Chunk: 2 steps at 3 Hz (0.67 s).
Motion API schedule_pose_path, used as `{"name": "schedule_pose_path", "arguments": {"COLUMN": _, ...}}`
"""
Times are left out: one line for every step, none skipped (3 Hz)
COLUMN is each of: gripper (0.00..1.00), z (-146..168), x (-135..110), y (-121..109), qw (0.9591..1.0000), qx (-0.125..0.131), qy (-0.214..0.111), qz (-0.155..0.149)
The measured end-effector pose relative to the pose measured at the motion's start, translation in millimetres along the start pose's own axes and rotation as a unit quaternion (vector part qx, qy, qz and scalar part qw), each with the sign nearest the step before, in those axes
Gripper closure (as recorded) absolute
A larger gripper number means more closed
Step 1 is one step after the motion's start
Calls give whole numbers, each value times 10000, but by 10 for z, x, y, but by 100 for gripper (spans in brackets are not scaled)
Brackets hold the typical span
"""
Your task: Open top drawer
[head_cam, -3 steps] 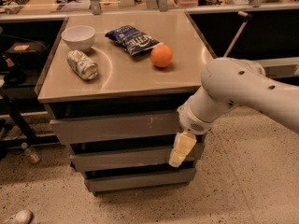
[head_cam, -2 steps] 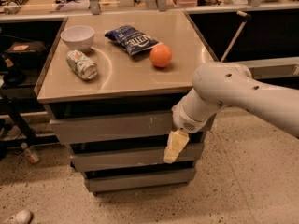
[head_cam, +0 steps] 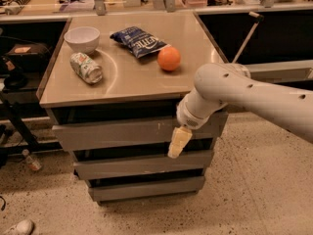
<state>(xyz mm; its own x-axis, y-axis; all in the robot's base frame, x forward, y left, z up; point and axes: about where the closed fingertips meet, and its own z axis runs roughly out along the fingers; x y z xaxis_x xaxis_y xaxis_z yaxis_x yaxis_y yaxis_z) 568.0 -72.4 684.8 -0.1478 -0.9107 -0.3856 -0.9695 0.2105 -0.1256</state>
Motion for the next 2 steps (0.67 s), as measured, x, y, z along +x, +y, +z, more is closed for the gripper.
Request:
{"name": "schedule_pose_path", "arguments": {"gripper": 0, "z": 110, "x": 2, "y": -26, "qw": 10000, "qx": -35, "qy": 4, "qz": -23}}
{"name": "schedule_pose_path", "arguments": {"gripper": 0, "z": 259, "x": 1, "y": 45, "qw": 9999, "qx": -164, "qy": 31, "qz": -43}}
